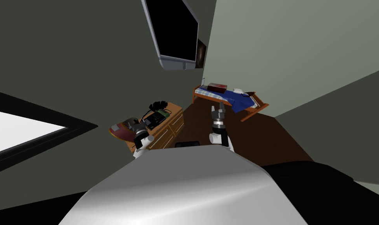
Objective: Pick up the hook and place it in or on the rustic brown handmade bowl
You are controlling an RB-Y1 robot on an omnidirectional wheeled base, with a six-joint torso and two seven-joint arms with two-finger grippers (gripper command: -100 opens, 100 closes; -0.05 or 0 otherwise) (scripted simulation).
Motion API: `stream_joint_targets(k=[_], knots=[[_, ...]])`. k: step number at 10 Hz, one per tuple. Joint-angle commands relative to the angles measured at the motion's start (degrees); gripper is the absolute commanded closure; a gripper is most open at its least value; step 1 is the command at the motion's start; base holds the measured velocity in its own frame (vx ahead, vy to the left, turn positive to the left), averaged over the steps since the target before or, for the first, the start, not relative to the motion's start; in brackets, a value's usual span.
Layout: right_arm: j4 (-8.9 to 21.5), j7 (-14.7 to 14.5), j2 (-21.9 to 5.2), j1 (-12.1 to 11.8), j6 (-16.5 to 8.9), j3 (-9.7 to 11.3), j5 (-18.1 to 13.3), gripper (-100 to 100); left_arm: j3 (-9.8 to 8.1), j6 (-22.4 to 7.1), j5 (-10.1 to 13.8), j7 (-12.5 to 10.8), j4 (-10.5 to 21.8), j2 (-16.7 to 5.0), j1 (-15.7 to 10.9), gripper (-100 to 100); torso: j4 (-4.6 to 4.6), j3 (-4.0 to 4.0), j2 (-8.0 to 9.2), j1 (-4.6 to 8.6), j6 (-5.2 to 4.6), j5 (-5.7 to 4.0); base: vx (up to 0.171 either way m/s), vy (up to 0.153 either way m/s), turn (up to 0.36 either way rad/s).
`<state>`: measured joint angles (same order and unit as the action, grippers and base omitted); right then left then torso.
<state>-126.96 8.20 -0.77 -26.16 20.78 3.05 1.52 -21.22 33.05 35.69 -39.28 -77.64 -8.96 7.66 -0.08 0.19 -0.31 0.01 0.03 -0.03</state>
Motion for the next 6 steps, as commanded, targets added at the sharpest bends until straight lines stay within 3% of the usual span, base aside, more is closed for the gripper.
stream_joint_targets(k=[1, 2, 3, 5, 6], knots=[[0.0, 0.0, 0.0, 0.0, 0.0, 0.0, 0.0, 0, -1.38, 0.2, 0.8, -2.4, 1.4, 0.4, -0.1, -100, 0.00, 0.00, 0.00, 0.00, 0.00, 0.00, 0.071, -0.002, -0.040], [0.0, 0.0, 0.0, 0.0, 0.0, 0.0, 0.0, 0, -2.49, 0.6, 1.4, -4.1, 2.7, 0.7, -0.1, -100, 0.02, -0.04, 0.07, -0.02, -0.01, 0.01, 0.087, 0.003, -0.066], [0.0, 0.0, 0.0, 0.0, 0.0, 0.0, 0.0, 0, -2.49, 0.6, 1.4, -4.3, 2.7, 0.7, -0.1, -100, 0.02, -0.04, 0.05, -0.03, -0.01, 0.01, 0.058, 0.010, -0.027], [0.0, 0.0, 0.0, 0.0, 0.0, 0.0, 0.0, 0, -4.68, 1.5, 2.6, -7.7, 5.0, 1.7, 0.0, -100, 0.04, -0.10, 0.16, -0.04, 0.00, 0.01, 0.070, 0.002, -0.054], [0.0, 0.0, 0.0, 0.0, 0.0, 0.0, 0.0, 0, -4.68, 1.5, 2.6, -8.0, 5.0, 1.7, 0.0, -100, 0.03, -0.06, 0.10, -0.03, 0.00, 0.01, 0.063, 0.007, -0.006]])
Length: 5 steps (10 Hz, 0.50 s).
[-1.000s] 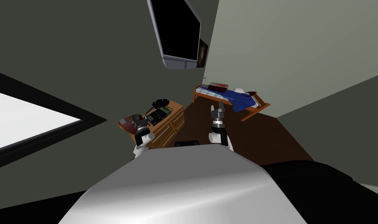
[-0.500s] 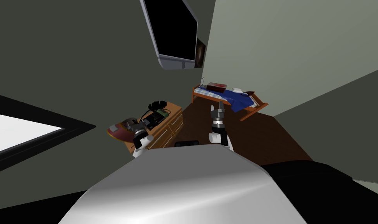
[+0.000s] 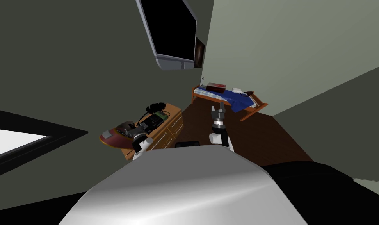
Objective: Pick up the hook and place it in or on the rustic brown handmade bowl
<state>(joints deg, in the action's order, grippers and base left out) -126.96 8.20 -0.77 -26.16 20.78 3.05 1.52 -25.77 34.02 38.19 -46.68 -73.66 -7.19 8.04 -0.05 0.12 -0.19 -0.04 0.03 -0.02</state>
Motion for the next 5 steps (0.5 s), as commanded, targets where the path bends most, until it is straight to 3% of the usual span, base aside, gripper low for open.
stream_joint_targets(k=[1, 5], knots=[[0.0, 0.0, 0.0, 0.0, 0.0, 0.0, 0.0, 0, -1.15, 0.9, 0.6, -2.3, 2.0, 0.5, -0.3, -100, 0.00, 0.00, 0.00, 0.00, 0.00, 0.00, 0.060, 0.015, -0.032], [0.0, 0.0, 0.0, 0.0, 0.0, 0.0, 0.0, 0, -4.42, 2.2, 2.3, -7.7, 5.2, 5.1, 0.0, -100, -0.01, 0.04, -0.07, -0.03, 0.00, 0.01, 0.080, 0.018, -0.044]])
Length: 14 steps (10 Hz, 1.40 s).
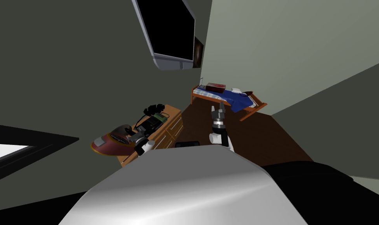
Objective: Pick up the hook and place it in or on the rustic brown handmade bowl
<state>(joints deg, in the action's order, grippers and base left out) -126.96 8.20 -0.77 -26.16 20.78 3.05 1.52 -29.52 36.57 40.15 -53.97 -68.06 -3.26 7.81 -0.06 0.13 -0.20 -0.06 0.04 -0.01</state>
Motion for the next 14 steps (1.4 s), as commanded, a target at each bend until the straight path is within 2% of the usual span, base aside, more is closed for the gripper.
stream_joint_targets(k=[1, 2, 3, 4, 5, 6, 7, 11, 12, 13, 14], knots=[[0.0, 0.0, 0.0, 0.0, 0.0, 0.0, 0.0, 0, -1.25, -0.1, 0.6, -1.3, 0.1, 2.6, 0.3, -100, 0.00, 0.00, 0.00, 0.00, 0.00, 0.00, 0.040, 0.022, -0.008], [0.0, 0.0, 0.0, 0.0, 0.0, 0.0, 0.0, 0, -1.72, 0.1, 0.8, -1.8, 0.5, 4.0, 0.5, -100, 0.02, -0.05, 0.09, 0.00, 0.00, -0.01, 0.011, 0.028, 0.009], [0.0, 0.0, 0.0, 0.0, 0.0, 0.0, 0.0, 0, -1.57, -0.4, 0.8, -1.0, -0.2, 3.3, 0.2, -100, 0.04, -0.11, 0.19, -0.02, 0.00, 0.00, 0.001, 0.012, 0.001], [0.0, 0.0, 0.0, 0.0, 0.0, 0.0, 0.0, 0, -1.62, -0.3, 0.8, -1.1, -0.2, 3.5, 0.2, 0, 0.03, -0.11, 0.20, -0.07, 0.00, 0.04, 0.000, 0.000, 0.000], [0.0, 0.0, 0.0, 0.0, 0.0, 0.0, 0.0, 0, -2.24, -2.0, 1.2, -0.4, -1.0, 2.7, -0.4, -100, 0.03, -0.10, 0.20, -0.07, 0.00, 0.04, 0.034, 0.048, 0.058], [0.0, 0.0, 0.0, 0.0, 0.0, 0.0, 0.0, 0, -1.86, -0.8, 0.9, -1.0, 0.1, 2.8, -0.4, -100, 0.01, -0.05, 0.09, -0.24, 0.01, 0.06, 0.023, 0.031, 0.008], [0.0, 0.0, 0.0, 0.0, 0.0, 0.0, 0.0, 0, -1.91, -1.0, 1.0, -0.9, 0.1, 2.7, -0.4, 100, 0.00, -0.05, 0.11, -0.19, 0.00, 0.07, 0.000, 0.000, 0.000], [0.0, 0.0, 0.0, 0.0, 0.0, 0.0, 0.0, 0, -1.93, -0.9, 1.0, -1.0, 0.1, 2.7, -0.4, 100, -0.02, -0.04, 0.12, -0.06, -0.04, 0.05, 0.000, 0.001, 0.002], [0.0, 0.0, 0.0, 0.0, 0.0, 0.0, 0.0, 0, -1.93, -0.9, 1.0, -1.0, 0.1, 2.7, -0.4, 0, -0.01, -0.05, 0.13, -0.06, -0.03, 0.05, 0.000, 0.000, 0.000], [0.0, 0.0, 0.0, 0.0, 0.0, 0.0, 0.0, 0, -1.92, -0.9, 1.0, -1.0, 0.1, 2.7, -0.4, 100, -0.01, -0.05, 0.13, -0.06, -0.03, 0.05, 0.000, 0.000, 0.000], [0.0, 0.0, 0.0, 0.0, 0.0, 0.0, 0.0, 0, -1.92, -0.9, 1.0, -1.0, 0.1, 2.7, -0.4, 0, -0.01, -0.05, 0.14, -0.07, -0.02, 0.06, 0.000, 0.000, 0.000]])
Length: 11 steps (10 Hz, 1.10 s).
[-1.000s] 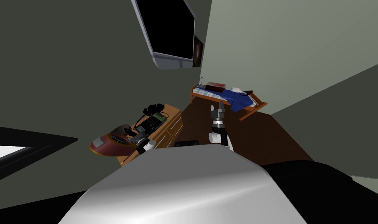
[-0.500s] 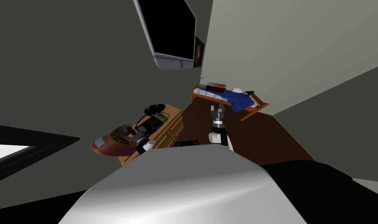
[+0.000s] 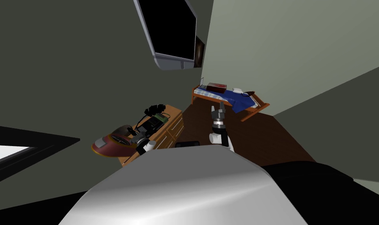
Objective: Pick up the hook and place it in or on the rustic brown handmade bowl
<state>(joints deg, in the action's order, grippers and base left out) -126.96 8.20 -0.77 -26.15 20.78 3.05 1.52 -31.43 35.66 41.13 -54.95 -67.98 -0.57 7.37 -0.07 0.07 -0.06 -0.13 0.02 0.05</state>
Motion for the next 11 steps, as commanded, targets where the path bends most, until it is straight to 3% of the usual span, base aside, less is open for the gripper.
stream_joint_targets(k=[1, 6, 9, 11], knots=[[0.0, 0.0, 0.0, 0.0, 0.0, 0.0, 0.0, 0, 1.01, 0.2, -0.4, -0.8, 0.4, -2.0, -0.7, 100, 0.00, 0.00, 0.00, 0.00, 0.00, 0.00, -0.059, -0.020, -0.054], [0.0, 0.0, 0.0, 0.0, 0.0, 0.0, 0.0, 0, 5.27, 0.7, -3.1, -3.9, 2.3, -6.6, -4.1, 100, 0.21, -0.50, 0.84, 0.37, -0.18, -0.16, -0.194, -0.029, -0.082], [0.0, 0.0, 0.0, 0.0, 0.0, 0.0, 0.0, 0, 8.85, 0.5, -6.6, -6.0, 3.9, -9.4, -7.4, 100, 0.32, -0.64, 1.02, 0.44, -0.43, -0.25, -0.266, 0.004, -0.148], [0.0, 0.0, 0.0, 0.0, 0.0, 0.0, 0.0, 0, 11.54, -0.1, -9.7, -7.2, 5.2, -11.4, -10.1, 100, 0.38, -0.62, 0.91, 0.40, -0.63, -0.32, -0.236, 0.093, -0.185]])
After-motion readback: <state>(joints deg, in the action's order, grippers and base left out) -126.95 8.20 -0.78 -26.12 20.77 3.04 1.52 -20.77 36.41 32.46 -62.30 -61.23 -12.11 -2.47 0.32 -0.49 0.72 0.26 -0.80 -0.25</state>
